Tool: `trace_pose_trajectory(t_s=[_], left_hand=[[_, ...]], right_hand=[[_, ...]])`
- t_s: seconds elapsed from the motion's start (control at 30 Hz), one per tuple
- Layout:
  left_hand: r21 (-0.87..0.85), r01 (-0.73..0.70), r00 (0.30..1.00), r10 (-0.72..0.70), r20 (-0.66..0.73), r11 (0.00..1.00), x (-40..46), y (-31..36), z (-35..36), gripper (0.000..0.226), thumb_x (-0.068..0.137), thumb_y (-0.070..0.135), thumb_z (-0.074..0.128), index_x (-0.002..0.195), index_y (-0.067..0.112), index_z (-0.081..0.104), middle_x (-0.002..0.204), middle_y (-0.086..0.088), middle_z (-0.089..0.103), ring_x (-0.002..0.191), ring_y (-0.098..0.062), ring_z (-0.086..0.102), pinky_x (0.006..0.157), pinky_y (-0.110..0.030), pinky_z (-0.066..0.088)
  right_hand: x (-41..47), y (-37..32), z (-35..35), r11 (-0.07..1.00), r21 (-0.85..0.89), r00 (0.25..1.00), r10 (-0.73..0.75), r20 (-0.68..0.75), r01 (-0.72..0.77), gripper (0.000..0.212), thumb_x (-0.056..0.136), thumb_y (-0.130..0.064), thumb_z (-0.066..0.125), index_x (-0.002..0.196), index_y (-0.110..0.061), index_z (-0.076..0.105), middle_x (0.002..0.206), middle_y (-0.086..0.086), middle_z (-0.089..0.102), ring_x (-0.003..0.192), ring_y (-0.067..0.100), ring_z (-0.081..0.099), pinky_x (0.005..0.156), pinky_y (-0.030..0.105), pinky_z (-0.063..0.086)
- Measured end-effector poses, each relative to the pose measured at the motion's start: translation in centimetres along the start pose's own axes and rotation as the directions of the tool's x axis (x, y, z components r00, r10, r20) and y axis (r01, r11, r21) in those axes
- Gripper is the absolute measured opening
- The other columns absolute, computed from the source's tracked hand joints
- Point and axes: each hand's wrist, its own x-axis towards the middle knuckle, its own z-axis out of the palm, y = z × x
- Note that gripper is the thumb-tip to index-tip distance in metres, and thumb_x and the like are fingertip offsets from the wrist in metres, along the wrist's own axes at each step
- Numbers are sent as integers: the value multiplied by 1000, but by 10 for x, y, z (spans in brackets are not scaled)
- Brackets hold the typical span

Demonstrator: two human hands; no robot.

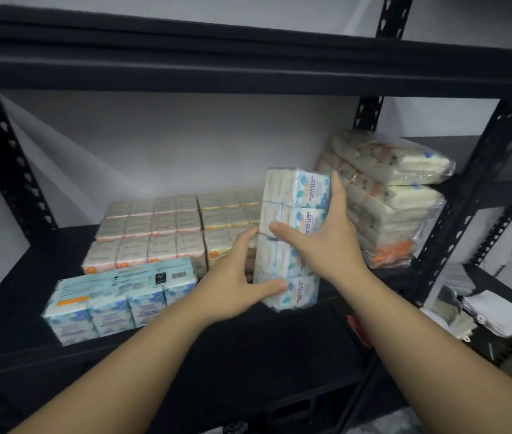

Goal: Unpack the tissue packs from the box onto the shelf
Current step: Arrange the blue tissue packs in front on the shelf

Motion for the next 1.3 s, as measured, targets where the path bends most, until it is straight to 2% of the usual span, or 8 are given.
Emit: trace_pose_trajectory(t_s=[0.27, 0.37, 0.57, 0.7, 0.87, 0.97, 1.1, 1.3], left_hand=[[-276, 49, 999, -53, -6, 960, 6, 9, -2, 83, 79, 29, 87, 149, 33, 42, 118, -4, 77, 103, -21, 77, 86, -43, 62], [-170, 79, 996, -84, -19, 982, 3, 15, -11, 74, 81, 35, 87, 144, 37, 48, 112, 2, 79, 89, -10, 78, 72, -27, 61], [15, 57, 991, -58, 120, 998, 2, 14, -10, 61, 86, 32, 85, 136, 50, 54, 117, 33, 71, 108, 8, 68, 85, -18, 58], [95, 46, 982, -63, 179, 994, 12, 11, 2, 62, 86, 44, 82, 143, 44, 56, 130, 23, 68, 114, 3, 67, 96, -32, 58], [179, 73, 969, -113, 221, 981, 22, -1, 20, 71, 81, 65, 76, 145, 48, 51, 133, 21, 66, 110, -3, 70, 93, -40, 60], [212, 98, 964, -146, 222, 972, 26, -1, 30, 68, 85, 61, 75, 147, 48, 49, 128, 20, 68, 105, -1, 69, 90, -32, 60], [262, 102, 959, -165, 230, 960, 34, 7, 43, 78, 86, 58, 76, 154, 44, 40, 139, 19, 58, 105, 2, 60, 73, -12, 47], [270, 133, 939, -209, 275, 954, 51, 20, 62, 80, 92, 49, 73, 159, 37, 32, 95, 6, 70, 74, -14, 75, 59, -29, 62]], right_hand=[[-15, 6, -14, 998, 42, 993, -40, 107, 36, 118, 69, -64, 84, 159, -50, 10, 144, -21, 47, 127, 4, 57, 104, 44, 53], [-35, 21, -13, 1000, -6, 975, 5, 224, -3, 111, 64, -77, 80, 157, -53, 24, 137, -18, 42, 124, 5, 56, 101, 41, 56], [-70, 53, -8, 991, 72, 957, 93, 275, -117, 126, 60, -67, 89, 161, -44, 19, 144, -14, 43, 112, -5, 62, 85, 25, 61], [-80, 76, -8, 974, 94, 939, 169, 299, -205, 138, 50, -69, 94, 162, -46, 16, 149, -10, 45, 116, 4, 65, 90, 33, 61], [-89, 89, -15, 952, 179, 931, 184, 316, -249, 114, 60, -44, 100, 147, -54, 26, 141, -5, 60, 113, 6, 69, 87, 24, 59], [-91, 96, -20, 948, 171, 922, 202, 331, -270, 105, 62, -43, 100, 140, -60, 33, 142, -6, 58, 116, 5, 67, 86, 22, 58], [-92, 107, -18, 971, 58, 931, 203, 303, -231, 135, 46, -67, 98, 156, -56, 21, 153, -13, 44, 134, 12, 54, 103, 41, 55], [-106, 105, -36, 961, 147, 966, 211, 149, -232, 103, 57, -49, 100, 144, -48, 44, 135, -19, 59, 108, 5, 69, 82, 28, 61]])
